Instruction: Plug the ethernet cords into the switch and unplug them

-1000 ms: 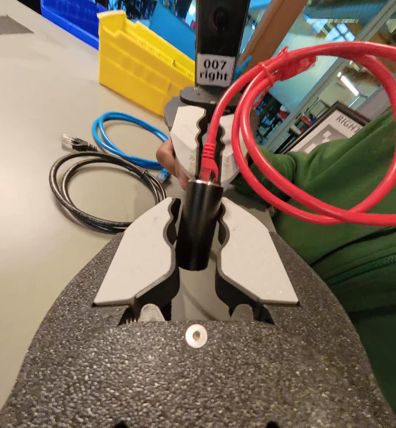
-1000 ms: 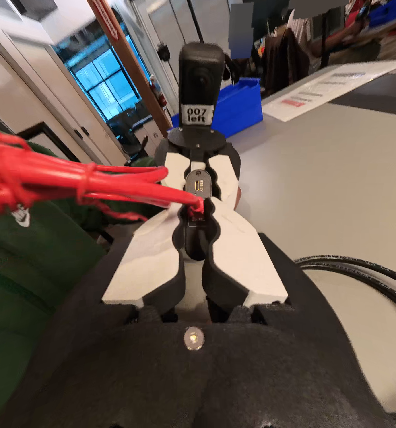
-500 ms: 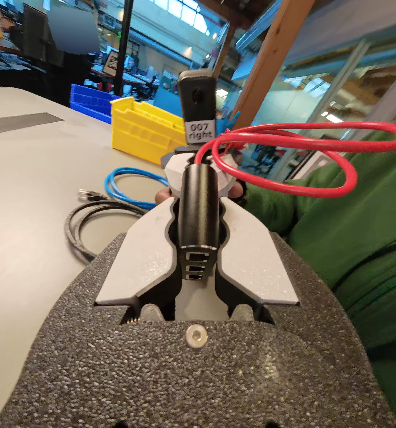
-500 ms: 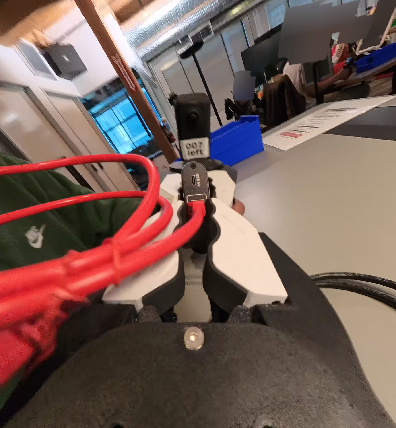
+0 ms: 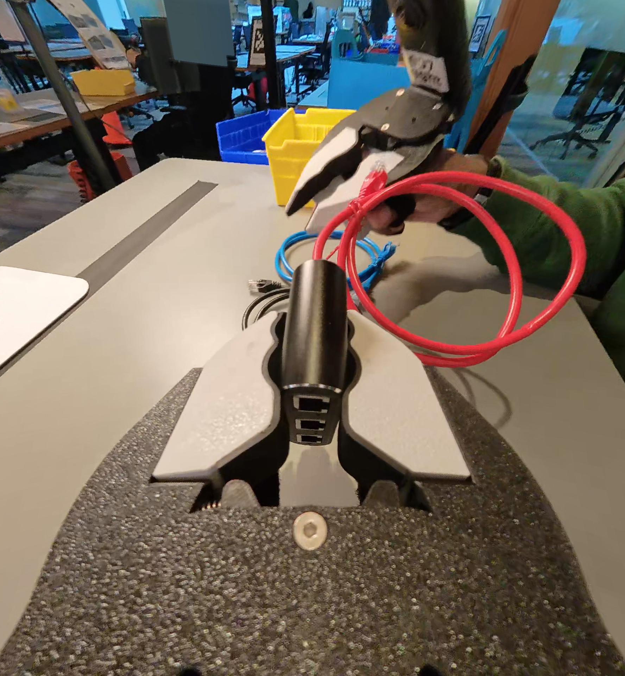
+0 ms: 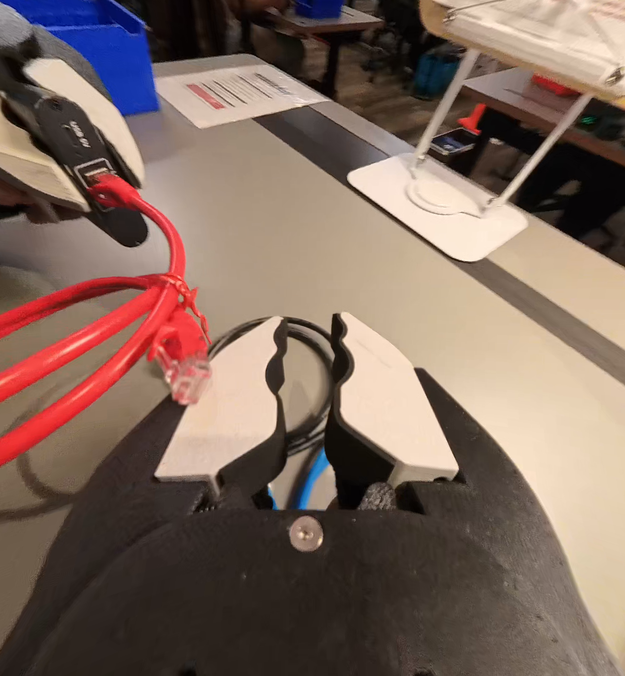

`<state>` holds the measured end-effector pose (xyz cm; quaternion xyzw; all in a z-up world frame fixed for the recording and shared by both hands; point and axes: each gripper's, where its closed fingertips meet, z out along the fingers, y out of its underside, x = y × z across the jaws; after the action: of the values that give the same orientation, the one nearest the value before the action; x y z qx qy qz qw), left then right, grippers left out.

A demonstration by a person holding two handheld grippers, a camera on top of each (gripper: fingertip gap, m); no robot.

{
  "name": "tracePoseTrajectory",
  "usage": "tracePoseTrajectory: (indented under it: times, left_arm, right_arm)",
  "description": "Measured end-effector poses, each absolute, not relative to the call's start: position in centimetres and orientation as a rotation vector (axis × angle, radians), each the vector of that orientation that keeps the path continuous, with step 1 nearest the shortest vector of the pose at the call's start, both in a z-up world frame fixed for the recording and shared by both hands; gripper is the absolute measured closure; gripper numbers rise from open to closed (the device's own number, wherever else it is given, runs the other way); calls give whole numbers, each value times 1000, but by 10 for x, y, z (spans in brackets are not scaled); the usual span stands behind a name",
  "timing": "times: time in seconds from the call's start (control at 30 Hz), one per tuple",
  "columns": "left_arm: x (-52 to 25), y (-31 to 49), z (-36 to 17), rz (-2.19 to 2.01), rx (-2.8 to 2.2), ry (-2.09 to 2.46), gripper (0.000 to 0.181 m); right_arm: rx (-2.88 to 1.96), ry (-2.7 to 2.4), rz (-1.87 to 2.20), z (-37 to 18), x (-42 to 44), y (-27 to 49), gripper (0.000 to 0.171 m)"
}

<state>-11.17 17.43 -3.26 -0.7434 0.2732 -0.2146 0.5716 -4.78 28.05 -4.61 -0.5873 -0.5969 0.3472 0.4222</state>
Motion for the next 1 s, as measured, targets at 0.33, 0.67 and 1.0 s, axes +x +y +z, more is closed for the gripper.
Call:
tracePoseTrajectory:
  times: [0.33, 0.67, 1.0]
  left_arm:
    - [-115, 178, -47, -512, -1844, 607, 153]
    - [-101, 175, -57, -446, -1864, 727, 153]
    - [-64, 161, -65, -505, -1723, 935, 152]
  right_arm:
    - [-1430, -1421, 666, -27, -21, 316, 153]
    - [-1062, -1776, 1038, -34, -72, 187, 137]
    - [-999, -1923, 1071, -64, -73, 162, 138]
